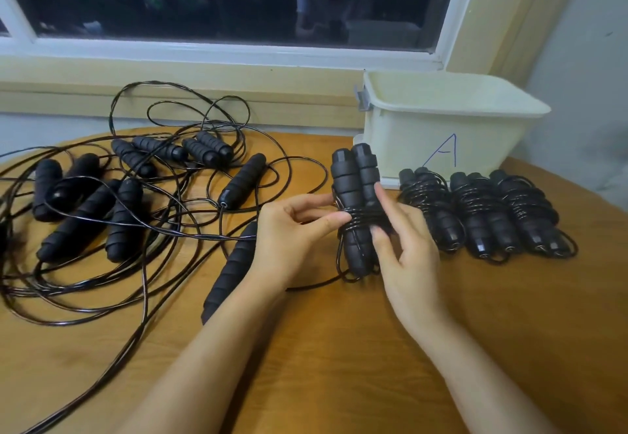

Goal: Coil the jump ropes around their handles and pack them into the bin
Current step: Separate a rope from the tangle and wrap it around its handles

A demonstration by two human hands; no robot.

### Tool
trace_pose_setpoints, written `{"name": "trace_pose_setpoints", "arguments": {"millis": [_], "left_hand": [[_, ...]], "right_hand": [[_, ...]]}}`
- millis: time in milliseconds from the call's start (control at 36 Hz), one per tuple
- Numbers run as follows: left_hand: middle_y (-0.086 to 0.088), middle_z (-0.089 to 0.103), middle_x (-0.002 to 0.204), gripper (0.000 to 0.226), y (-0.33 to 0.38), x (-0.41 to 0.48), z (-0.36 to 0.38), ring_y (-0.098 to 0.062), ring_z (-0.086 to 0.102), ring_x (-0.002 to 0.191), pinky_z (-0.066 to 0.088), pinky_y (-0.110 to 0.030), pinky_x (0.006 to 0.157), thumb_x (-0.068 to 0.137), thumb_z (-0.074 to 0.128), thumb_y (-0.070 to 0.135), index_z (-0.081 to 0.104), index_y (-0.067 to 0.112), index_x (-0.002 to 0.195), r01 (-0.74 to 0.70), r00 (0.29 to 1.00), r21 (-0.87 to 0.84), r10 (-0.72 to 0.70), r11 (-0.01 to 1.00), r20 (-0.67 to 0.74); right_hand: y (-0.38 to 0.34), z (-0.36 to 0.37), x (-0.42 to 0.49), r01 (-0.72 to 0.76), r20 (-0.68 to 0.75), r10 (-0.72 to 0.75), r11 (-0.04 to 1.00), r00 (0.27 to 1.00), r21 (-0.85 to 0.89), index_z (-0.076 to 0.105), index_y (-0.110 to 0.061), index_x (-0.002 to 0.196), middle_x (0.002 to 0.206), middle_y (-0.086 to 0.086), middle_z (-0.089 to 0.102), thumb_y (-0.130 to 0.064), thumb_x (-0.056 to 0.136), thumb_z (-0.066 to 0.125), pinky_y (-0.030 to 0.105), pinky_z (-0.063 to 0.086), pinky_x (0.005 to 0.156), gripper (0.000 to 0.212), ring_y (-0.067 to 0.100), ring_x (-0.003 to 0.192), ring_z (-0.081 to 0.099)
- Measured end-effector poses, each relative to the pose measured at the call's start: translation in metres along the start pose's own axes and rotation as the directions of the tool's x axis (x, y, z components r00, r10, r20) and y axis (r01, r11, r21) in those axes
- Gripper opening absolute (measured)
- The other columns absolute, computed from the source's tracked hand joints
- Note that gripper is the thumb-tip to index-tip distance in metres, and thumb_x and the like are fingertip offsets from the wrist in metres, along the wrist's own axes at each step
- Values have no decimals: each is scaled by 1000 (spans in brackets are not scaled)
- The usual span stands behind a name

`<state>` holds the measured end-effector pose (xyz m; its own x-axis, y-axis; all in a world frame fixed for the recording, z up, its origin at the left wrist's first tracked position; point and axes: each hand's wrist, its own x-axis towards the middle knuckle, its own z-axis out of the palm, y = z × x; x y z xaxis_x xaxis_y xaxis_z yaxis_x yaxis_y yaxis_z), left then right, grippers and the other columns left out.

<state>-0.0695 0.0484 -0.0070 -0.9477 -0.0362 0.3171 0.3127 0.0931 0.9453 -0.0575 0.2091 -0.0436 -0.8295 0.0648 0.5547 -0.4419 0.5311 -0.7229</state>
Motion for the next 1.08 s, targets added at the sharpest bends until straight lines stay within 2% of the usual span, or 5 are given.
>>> {"name": "trace_pose_setpoints", "arguments": {"millis": [167, 472, 639, 778, 1083], "left_hand": [[0, 74, 72, 29, -2, -2, -1, -11, 71, 75, 46, -10, 83, 62, 80, 38, 71, 25, 86, -104, 990, 67, 110, 992, -89], [11, 75, 99, 27, -7, 4, -8, -5, 68, 99, 51, -20, 90, 85, 70, 24, 69, 24, 111, -220, 972, 99, 209, 970, 109], [3, 73, 102, 35, -12, 3, -5, -8, 67, 97, 50, -18, 87, 89, 66, 22, 64, 13, 122, -280, 949, 134, 253, 950, 189], [15, 72, 103, 31, -15, 3, -3, -3, 67, 102, 50, -18, 92, 85, 71, 21, 67, 21, 117, -265, 957, 185, 234, 946, 173], [1, 65, 98, 59, -18, 4, -2, -10, 63, 95, 47, -14, 86, 66, 75, 41, 60, 10, 113, -100, 995, 78, 101, 992, -12]], "right_hand": [[-12, -4, -3, -93, 209, 73, 991, 975, 91, 37, -22, 151, 123, -30, 47, -33, 94, 42, -1, 32, 92, 58, -22, 115, 42], [-15, -5, -4, -246, 247, 211, 962, 946, 120, 34, -34, 151, 138, -18, 53, -82, 59, 65, 19, 39, 101, 108, -3, 129, 45], [-17, -6, -1, -296, 208, 256, 936, 944, 190, 49, -32, 138, 121, -14, 63, -68, 58, 74, 20, 47, 92, 91, 1, 117, 56], [-17, -11, 1, -344, 236, 284, 899, 929, 271, 57, -29, 128, 113, -12, 69, -24, 76, 84, 14, 50, 83, 59, -5, 104, 62], [-15, -5, -1, -333, 195, 274, 849, 942, 411, 52, -39, 136, 125, -7, 64, -26, 78, 81, 33, 53, 96, 66, 5, 117, 60]]}}
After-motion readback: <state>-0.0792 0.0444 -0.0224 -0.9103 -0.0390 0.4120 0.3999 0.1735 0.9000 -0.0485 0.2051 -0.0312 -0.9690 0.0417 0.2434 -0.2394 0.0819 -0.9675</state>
